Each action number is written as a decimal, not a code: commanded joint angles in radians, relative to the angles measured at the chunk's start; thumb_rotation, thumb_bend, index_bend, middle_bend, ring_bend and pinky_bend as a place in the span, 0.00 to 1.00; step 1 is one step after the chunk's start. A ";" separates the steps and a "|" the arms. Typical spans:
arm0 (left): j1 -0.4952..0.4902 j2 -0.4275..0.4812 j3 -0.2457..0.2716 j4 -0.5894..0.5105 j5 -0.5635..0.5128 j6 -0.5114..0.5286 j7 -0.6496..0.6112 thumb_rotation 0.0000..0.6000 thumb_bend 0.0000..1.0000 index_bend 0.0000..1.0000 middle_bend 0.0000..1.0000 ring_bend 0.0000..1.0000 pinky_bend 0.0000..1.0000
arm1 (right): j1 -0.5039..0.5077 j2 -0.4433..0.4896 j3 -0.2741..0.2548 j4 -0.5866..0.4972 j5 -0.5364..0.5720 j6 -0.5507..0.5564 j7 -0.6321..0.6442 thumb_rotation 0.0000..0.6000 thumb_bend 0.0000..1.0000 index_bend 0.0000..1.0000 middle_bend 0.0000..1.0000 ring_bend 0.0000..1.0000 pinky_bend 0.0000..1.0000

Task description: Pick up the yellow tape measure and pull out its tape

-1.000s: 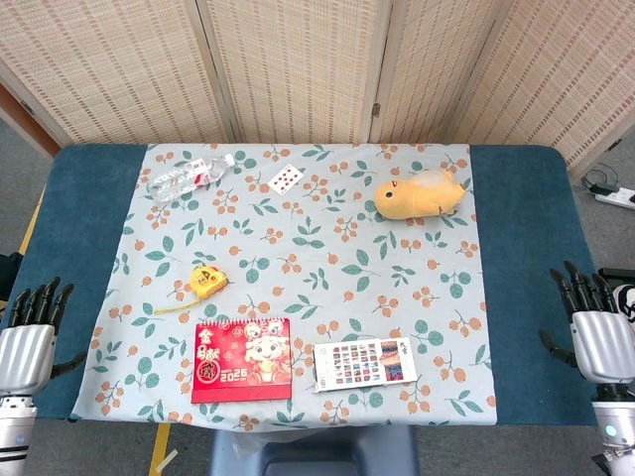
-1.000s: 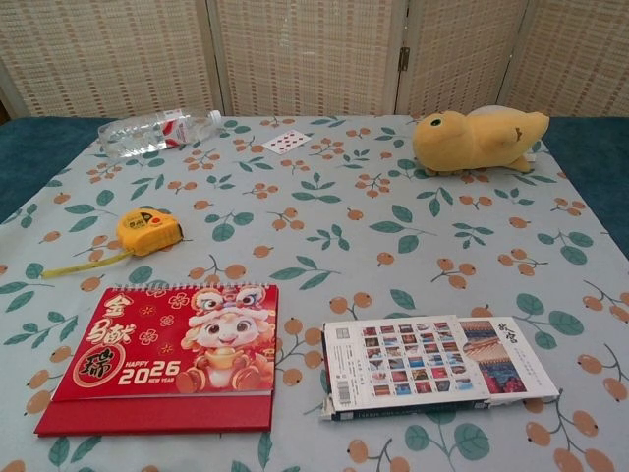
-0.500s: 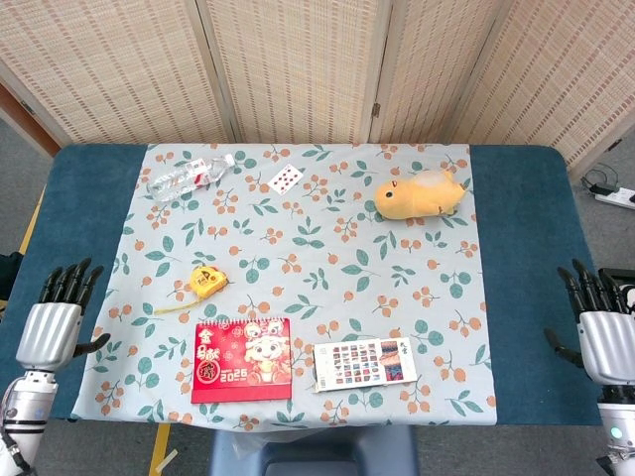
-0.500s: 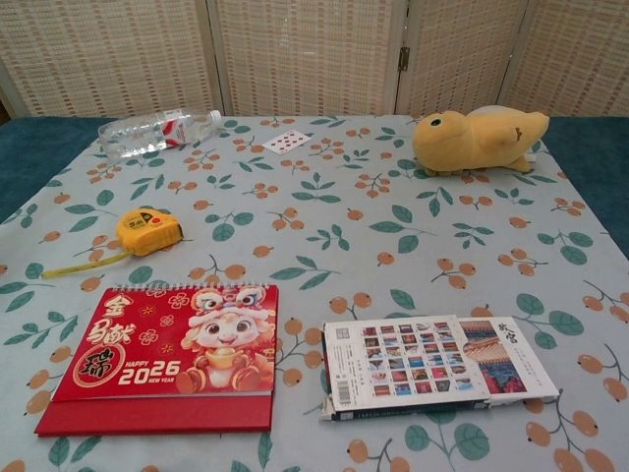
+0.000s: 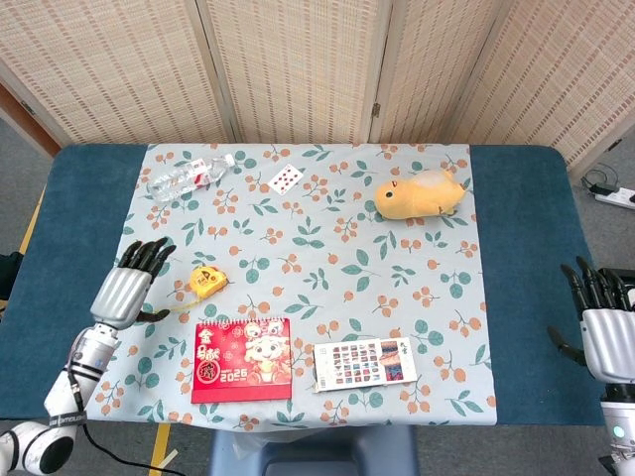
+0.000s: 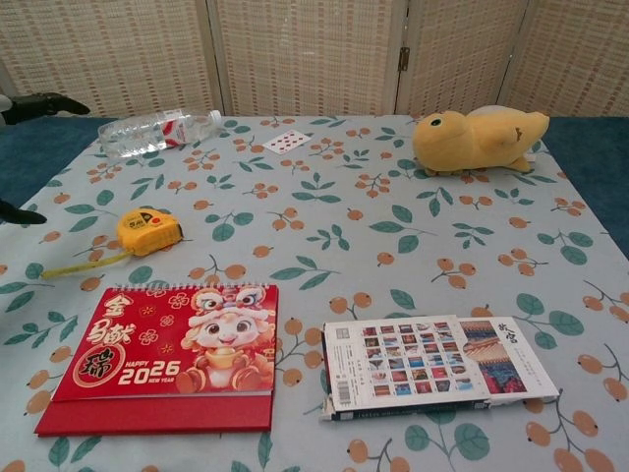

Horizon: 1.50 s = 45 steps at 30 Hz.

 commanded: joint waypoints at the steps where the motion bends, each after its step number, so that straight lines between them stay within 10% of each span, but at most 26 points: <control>1: -0.065 -0.062 -0.010 0.069 -0.027 -0.071 -0.006 1.00 0.17 0.08 0.06 0.09 0.00 | 0.002 0.001 0.000 -0.003 0.003 -0.003 -0.004 1.00 0.33 0.00 0.03 0.09 0.00; 33: -0.248 -0.346 -0.028 0.529 -0.218 -0.278 -0.027 1.00 0.18 0.10 0.06 0.09 0.00 | 0.007 -0.018 0.005 0.015 0.045 -0.025 -0.008 1.00 0.33 0.00 0.03 0.10 0.00; 45: -0.271 -0.318 -0.017 0.499 -0.233 -0.344 -0.047 1.00 0.19 0.16 0.10 0.11 0.00 | 0.004 -0.026 0.002 0.031 0.053 -0.031 0.005 1.00 0.33 0.00 0.03 0.10 0.00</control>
